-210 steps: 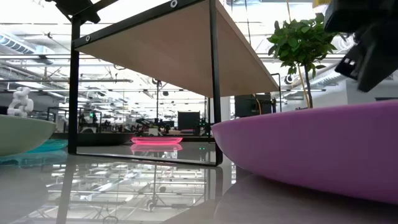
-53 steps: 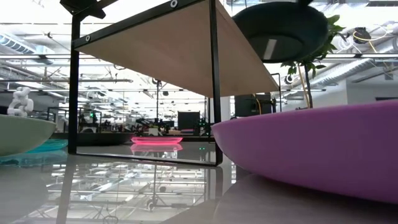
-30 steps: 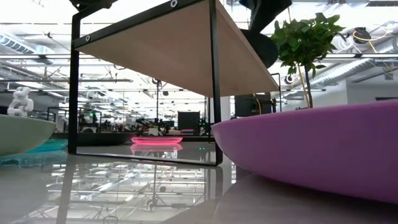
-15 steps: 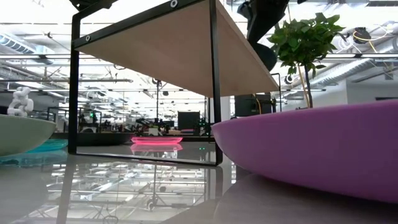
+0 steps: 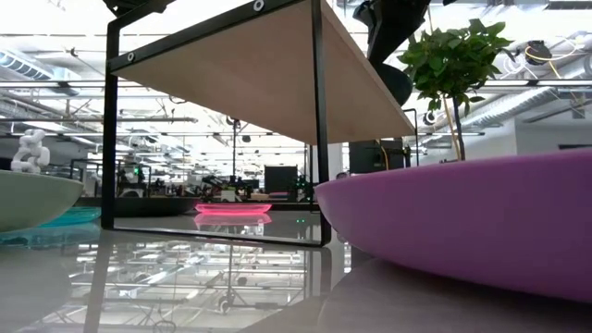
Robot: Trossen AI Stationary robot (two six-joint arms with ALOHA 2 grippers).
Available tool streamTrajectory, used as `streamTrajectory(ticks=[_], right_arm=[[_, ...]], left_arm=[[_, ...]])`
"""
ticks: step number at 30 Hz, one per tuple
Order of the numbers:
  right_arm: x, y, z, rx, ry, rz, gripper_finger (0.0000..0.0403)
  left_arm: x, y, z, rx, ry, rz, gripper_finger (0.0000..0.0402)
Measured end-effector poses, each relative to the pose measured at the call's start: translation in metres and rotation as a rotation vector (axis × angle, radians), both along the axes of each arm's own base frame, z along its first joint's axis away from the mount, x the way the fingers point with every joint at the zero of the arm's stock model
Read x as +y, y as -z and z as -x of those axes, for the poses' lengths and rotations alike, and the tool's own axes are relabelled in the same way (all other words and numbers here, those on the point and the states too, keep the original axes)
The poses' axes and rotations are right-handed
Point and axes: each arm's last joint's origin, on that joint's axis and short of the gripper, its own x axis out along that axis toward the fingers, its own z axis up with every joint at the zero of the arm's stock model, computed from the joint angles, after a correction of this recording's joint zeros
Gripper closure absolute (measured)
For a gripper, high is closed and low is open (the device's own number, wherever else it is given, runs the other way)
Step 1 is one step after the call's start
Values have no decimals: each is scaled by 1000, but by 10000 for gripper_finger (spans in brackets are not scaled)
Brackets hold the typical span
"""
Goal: Place and stack plates onto a shelf
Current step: Put the big dark green plate on top of the shelf
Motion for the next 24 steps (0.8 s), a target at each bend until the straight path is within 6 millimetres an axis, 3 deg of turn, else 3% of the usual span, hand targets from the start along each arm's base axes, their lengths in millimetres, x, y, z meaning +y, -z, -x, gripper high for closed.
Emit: streamTrajectory(ticks=[24], right_arm=[[0, 0, -1, -28, 72, -33, 390]], left_arm=[[0, 0, 0, 0, 0, 1, 400]])
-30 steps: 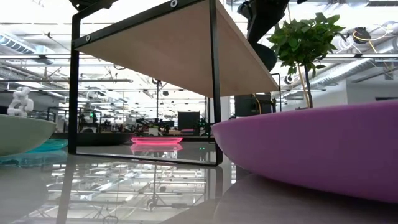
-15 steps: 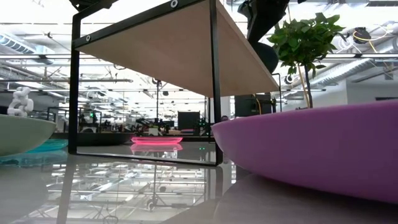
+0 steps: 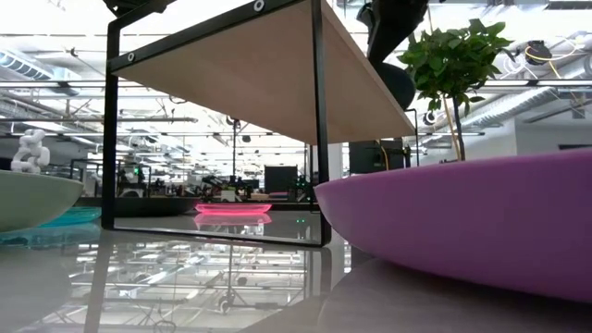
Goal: Place and stack plates onto a shelf
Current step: Put the big dark green plate on top of the shelf, then put the small transparent blue plate on top of the shelf
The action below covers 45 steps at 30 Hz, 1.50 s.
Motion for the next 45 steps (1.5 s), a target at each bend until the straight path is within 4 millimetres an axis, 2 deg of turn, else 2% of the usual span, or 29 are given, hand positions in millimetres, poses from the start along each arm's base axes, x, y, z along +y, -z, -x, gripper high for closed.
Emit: streamTrajectory(ticks=[11, 19, 24, 33, 40, 45], right_arm=[[4, -3, -5, -61, -11, -7, 383], [9, -6, -5, -106, -14, 7, 315], [31, -16, -2, -200, -60, 11, 292], [89, -18, 15, -264, -107, -9, 303], [135, -19, 40, -310, -152, -5, 304], [156, -19, 56, -352, -155, -5, 305]], left_arm=[[0, 0, 0, 0, 0, 1, 400], [0, 0, 0, 0, -1, 1, 400], [0, 0, 0, 1, -5, 7, 400], [-3, 9, 4, 58, -2, 46, 400], [-12, 22, 23, 245, -3, 112, 400], [-18, 28, 36, 333, -21, 124, 400]])
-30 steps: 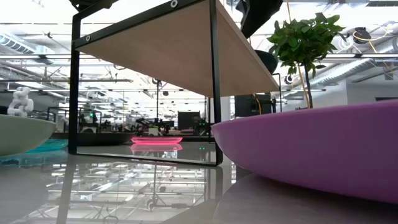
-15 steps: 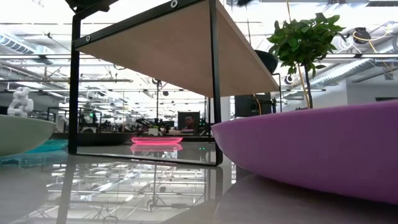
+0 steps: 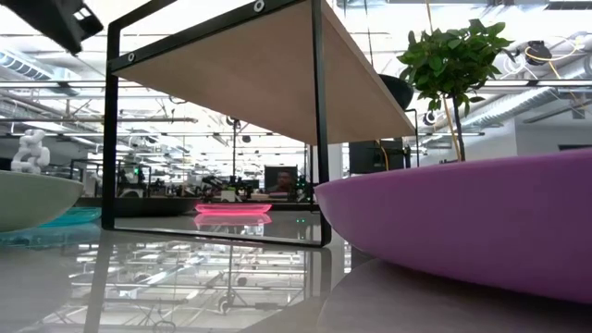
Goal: Place and stack plates onto a shelf
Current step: Put the small transparent blue plate on top of the shelf
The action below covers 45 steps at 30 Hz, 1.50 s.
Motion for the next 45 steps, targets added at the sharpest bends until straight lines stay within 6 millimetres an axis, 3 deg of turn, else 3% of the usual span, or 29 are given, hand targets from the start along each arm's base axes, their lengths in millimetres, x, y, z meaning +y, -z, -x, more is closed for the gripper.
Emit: streamTrajectory(ticks=[11, 20, 24, 35, 41, 45], right_arm=[[21, 5, 17, -88, 37, 12, 305], [22, 22, 20, -53, 53, -2, 305], [24, 20, 18, -68, 40, -28, 305], [26, 18, 16, -91, 13, -25, 305], [26, 18, 16, -92, 13, -27, 305], [26, 18, 16, -92, 13, -27, 305]], left_arm=[[-32, 19, 18, 278, 113, 114, 397], [-67, 54, 15, 440, 189, -49, 327], [-72, 69, 18, 536, 206, -165, 306], [-86, 104, 19, 667, 324, -428, 302], [-80, 124, 26, 718, 280, -481, 298], [-73, 132, 30, 732, 240, -494, 265]])
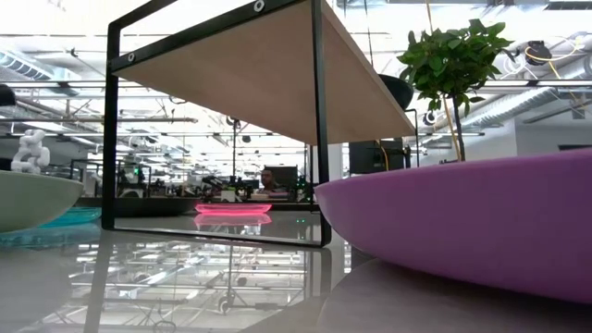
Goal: Place and stack plates onto a shelf
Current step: Put the small transparent blue plate on top of the shelf
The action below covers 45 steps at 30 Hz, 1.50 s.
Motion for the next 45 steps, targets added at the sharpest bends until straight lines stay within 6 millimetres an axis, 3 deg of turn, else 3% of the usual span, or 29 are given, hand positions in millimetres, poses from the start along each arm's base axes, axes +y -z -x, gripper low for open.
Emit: streamTrajectory(ticks=[4, 8, 19, 29, 45], right_arm=[[0, 0, 0, 0, 0, 0, 305], [0, 0, 0, 0, 0, 0, 305], [0, 0, 0, 0, 0, 1, 305], [0, 0, 0, 0, 0, 2, 305], [0, 0, 0, 0, -1, 6, 305]], left_arm=[[-1, 5, 0, -21, 18, 27, 225], [1, 11, 0, -38, 40, 42, 218], [-3, 14, 8, -61, 134, 23, 326], [-3, 14, 7, -106, 125, -1, 393], [-1, 12, 9, -85, 131, -32, 400]])
